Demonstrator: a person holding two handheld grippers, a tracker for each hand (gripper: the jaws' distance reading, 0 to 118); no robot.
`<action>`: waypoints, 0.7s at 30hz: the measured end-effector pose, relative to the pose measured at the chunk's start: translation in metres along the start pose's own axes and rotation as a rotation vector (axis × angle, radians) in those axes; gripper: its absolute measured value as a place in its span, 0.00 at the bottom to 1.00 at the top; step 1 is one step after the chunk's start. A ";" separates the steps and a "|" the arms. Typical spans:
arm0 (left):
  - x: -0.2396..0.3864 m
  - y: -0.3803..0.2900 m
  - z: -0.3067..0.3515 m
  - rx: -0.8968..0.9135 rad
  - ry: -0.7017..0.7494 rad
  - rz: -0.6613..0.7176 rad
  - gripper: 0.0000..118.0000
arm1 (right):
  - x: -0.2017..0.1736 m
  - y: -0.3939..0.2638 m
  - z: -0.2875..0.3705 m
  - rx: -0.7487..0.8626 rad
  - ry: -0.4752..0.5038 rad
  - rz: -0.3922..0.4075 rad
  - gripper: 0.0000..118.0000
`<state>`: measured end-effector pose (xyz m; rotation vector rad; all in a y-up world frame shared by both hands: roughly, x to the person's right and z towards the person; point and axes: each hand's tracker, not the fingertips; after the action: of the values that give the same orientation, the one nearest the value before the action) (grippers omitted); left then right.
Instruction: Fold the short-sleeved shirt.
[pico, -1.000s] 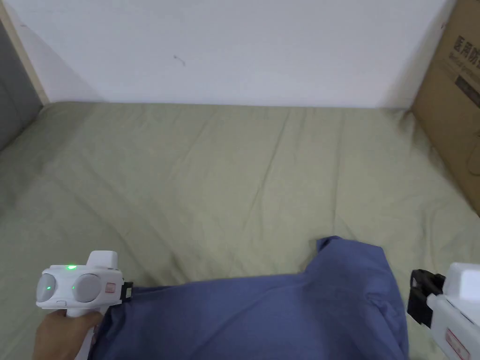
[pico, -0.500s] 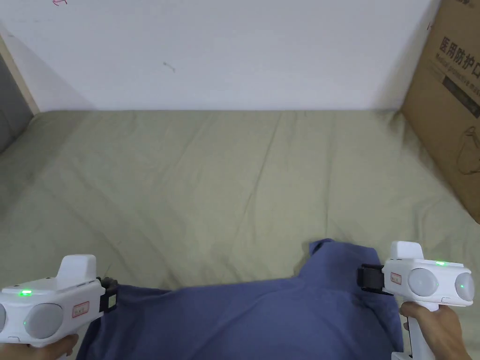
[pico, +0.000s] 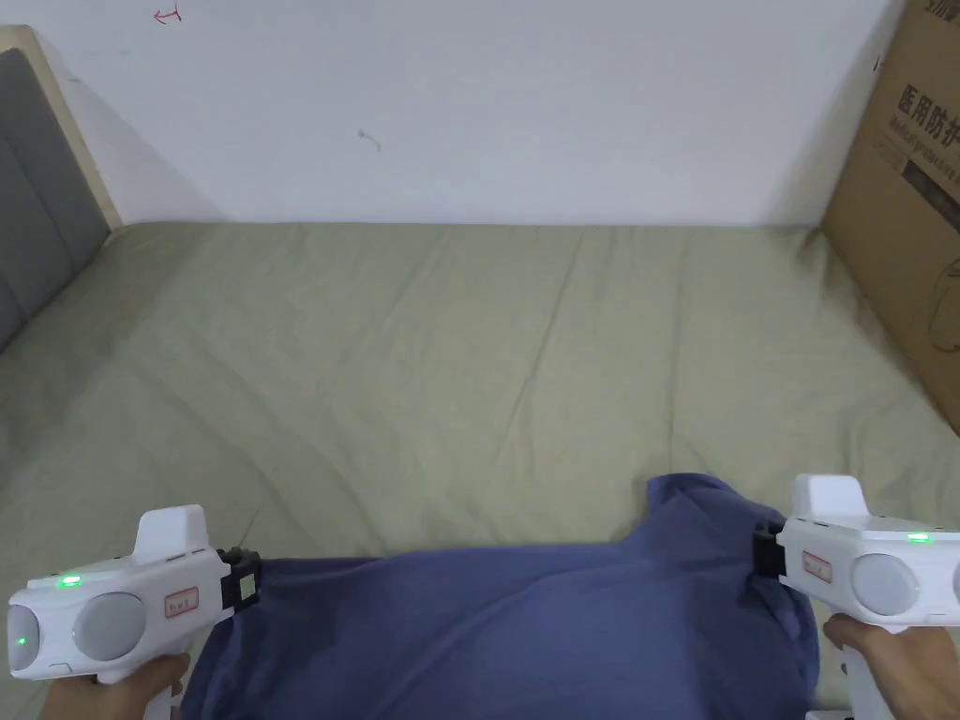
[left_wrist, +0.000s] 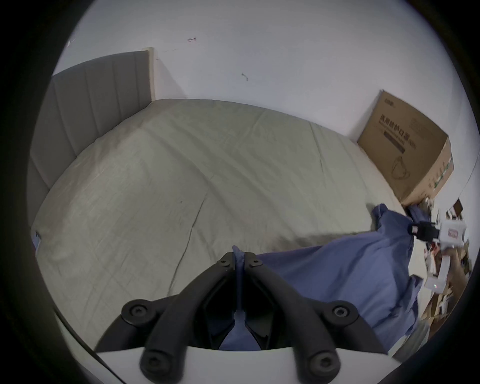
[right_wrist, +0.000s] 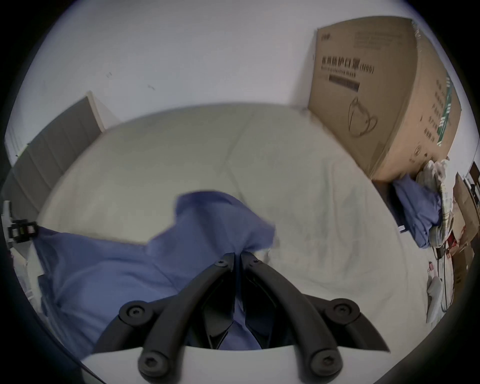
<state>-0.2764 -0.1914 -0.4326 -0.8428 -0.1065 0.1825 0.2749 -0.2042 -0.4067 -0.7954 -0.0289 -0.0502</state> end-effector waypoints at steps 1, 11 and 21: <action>-0.003 -0.001 0.005 0.003 -0.005 0.021 0.02 | 0.001 -0.001 0.022 0.034 0.013 -0.001 0.02; -0.034 -0.025 0.075 0.045 0.008 0.095 0.02 | 0.012 -0.058 0.174 0.179 0.159 -0.067 0.02; -0.035 -0.123 0.110 -0.064 0.021 0.059 0.02 | 0.018 -0.177 0.211 0.050 0.117 -0.153 0.02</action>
<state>-0.3146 -0.1983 -0.2683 -0.9118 -0.0684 0.2269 0.2814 -0.1778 -0.1319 -0.7384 0.0202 -0.2402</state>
